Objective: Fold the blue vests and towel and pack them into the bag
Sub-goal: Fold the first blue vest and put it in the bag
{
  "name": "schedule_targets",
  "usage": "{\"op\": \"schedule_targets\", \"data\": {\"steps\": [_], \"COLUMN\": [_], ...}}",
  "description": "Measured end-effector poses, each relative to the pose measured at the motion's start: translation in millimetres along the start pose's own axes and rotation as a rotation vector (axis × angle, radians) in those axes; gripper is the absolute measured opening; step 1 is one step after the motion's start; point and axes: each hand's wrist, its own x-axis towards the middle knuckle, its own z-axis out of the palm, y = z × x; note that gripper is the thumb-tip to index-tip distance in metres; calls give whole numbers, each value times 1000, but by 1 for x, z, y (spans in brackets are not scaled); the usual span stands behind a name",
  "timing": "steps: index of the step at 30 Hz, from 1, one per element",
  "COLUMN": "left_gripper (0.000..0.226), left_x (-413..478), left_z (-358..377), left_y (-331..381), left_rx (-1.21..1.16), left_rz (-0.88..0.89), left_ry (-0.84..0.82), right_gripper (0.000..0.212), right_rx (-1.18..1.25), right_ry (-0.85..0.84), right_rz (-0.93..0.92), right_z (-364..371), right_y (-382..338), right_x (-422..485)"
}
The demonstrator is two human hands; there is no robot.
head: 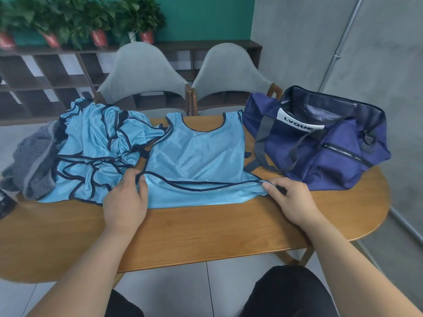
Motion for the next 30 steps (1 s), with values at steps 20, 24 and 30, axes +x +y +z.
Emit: {"op": "schedule_targets", "data": {"steps": [20,24,30], "left_gripper": [25,26,9], "left_x": [0,5,56], "left_z": [-1,-10,-54], "left_y": [-1,-5,6], "left_rx": [-53,-303,-541], "left_rz": [-13,-105,-208], "left_ry": [-28,-31,17], "right_gripper": [14,13,19], "right_rx": [3,85,289], "right_ry": [-56,-1,118], "right_rz": [30,105,122], "right_z": [-1,-5,-31], "right_y": [0,-8,-47], "right_x": [5,12,53]}}
